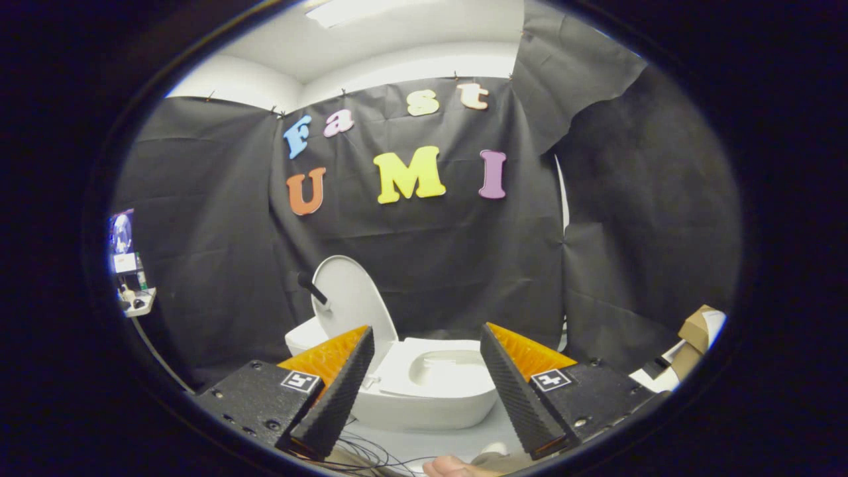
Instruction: Open the toilet lid.
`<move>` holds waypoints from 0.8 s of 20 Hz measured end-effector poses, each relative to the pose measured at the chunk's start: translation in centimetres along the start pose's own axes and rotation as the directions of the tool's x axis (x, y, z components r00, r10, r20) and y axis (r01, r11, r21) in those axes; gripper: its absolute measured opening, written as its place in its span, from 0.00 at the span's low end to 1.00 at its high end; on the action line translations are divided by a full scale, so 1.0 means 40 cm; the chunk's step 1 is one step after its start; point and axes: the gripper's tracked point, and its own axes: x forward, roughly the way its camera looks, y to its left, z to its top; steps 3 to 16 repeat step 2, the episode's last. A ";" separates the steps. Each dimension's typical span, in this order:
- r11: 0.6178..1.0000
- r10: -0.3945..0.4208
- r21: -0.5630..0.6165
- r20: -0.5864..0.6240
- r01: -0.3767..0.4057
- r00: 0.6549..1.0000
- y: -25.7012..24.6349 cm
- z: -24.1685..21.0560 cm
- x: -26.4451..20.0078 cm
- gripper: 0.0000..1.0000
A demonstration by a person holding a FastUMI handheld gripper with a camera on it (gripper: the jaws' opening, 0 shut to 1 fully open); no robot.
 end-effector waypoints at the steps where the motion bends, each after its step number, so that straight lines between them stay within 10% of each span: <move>1: 1.000 -0.002 0.006 0.011 0.001 1.000 -0.005 0.006 0.002 1.00; 16: 1.000 -0.002 0.010 0.019 0.002 1.000 -0.008 0.010 -0.001 1.00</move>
